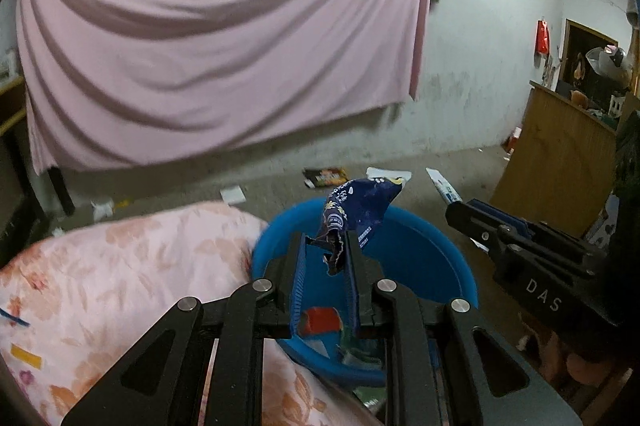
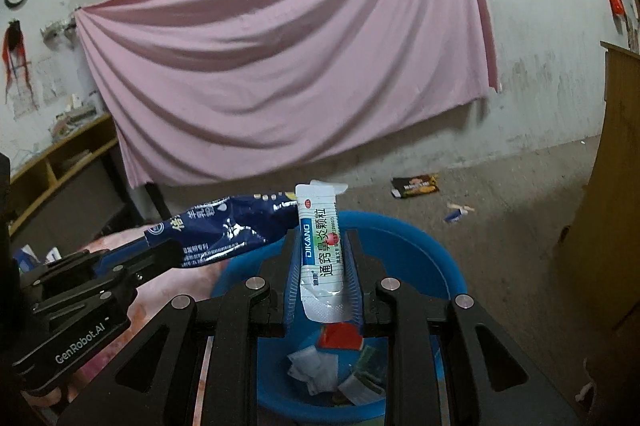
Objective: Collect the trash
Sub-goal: 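Carry the snack bag and toothpaste tube over the blue basin and release both, then lift both tools from the basin back toward the bed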
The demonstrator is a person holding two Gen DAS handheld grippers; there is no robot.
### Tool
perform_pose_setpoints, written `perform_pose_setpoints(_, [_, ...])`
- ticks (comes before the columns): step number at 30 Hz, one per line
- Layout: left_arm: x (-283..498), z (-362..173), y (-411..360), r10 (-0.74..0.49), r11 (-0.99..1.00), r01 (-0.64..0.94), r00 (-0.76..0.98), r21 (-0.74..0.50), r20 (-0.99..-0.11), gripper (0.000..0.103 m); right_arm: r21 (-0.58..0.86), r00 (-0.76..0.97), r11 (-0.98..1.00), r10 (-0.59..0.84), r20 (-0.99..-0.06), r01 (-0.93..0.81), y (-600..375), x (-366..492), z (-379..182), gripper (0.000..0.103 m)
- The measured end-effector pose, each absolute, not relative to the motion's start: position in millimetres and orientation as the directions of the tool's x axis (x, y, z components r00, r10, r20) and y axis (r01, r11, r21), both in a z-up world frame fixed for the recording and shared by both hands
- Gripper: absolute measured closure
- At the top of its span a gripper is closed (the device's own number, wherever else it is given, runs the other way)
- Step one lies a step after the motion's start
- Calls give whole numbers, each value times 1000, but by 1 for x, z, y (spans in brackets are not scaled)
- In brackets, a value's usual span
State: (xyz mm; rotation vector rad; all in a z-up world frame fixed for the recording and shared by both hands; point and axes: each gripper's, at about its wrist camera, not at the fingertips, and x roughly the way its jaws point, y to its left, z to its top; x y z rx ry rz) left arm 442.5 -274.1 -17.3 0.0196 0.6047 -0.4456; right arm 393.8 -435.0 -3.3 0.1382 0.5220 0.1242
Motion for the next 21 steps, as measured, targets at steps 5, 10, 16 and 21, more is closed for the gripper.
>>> perform_pose_setpoints(5, [445, -21, -269, -422, 898, 410, 692, -162, -586, 87, 172, 837, 983, 152, -526, -70, -439, 397, -8, 82])
perform_pose_setpoints(10, [448, -24, -263, -432, 894, 401, 661, -198, -613, 82, 174, 816, 982, 154, -557, -66, -437, 400, -12, 82])
perform_pose_setpoints(16, [450, -22, -260, -432, 896, 389, 653, -215, -622, 75, 173, 803, 983, 152, -576, -62, -436, 403, -14, 79])
perform_pose_setpoints(21, [448, -19, -252, -427, 901, 366, 661, -231, -618, 68, 179, 803, 982, 150, -577, -54, -437, 404, -13, 66])
